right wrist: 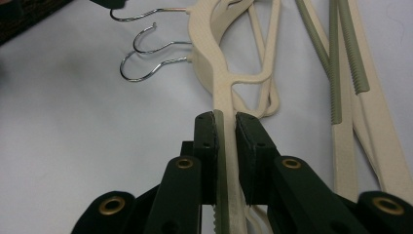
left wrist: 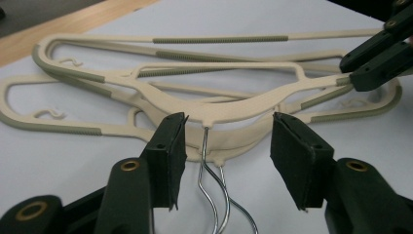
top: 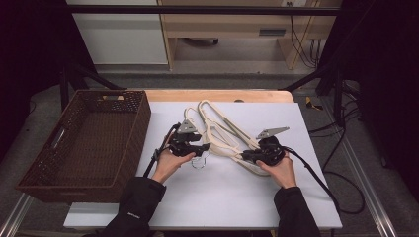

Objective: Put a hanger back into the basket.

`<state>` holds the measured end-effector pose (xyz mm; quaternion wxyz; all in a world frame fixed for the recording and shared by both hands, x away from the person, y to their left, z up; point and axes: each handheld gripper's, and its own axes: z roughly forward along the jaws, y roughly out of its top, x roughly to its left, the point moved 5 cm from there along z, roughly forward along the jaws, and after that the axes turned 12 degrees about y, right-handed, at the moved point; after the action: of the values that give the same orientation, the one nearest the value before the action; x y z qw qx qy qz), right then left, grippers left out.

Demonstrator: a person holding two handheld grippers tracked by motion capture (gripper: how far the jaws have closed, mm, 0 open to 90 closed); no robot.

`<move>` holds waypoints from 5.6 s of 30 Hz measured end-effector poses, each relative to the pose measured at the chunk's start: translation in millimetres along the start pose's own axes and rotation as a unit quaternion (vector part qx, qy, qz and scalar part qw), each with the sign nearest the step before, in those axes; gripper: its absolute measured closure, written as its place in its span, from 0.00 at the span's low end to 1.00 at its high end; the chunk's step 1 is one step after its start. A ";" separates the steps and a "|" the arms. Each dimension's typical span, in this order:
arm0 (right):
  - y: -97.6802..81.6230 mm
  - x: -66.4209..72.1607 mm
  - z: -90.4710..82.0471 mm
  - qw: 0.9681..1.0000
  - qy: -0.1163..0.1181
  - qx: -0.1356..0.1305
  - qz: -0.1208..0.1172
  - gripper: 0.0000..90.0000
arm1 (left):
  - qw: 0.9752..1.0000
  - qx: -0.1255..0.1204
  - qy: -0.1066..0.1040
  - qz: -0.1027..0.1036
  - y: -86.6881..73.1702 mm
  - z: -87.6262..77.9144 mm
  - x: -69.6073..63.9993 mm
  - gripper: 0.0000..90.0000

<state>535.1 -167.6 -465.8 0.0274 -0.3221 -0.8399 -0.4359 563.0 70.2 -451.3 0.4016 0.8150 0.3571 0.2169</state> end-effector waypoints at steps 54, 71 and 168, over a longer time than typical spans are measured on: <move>-2.7 10.9 10.4 0.999 -0.039 -0.004 -0.036 0.62 | 0.994 0.074 0.028 0.071 -16.4 27.9 -6.3 0.98; -1.9 13.3 44.5 0.993 -0.079 0.066 -0.057 0.79 | 0.992 0.089 0.040 0.082 -16.7 24.1 -10.4 0.98; -9.4 89.7 -5.6 0.994 0.048 0.066 -0.070 0.91 | 0.973 -0.177 0.022 0.145 0.9 -129.0 -43.3 0.54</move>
<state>457.5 -129.3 -439.7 0.0587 -0.2384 -0.8852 -0.3952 452.6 101.6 -378.2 0.4957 0.7691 0.2003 0.3503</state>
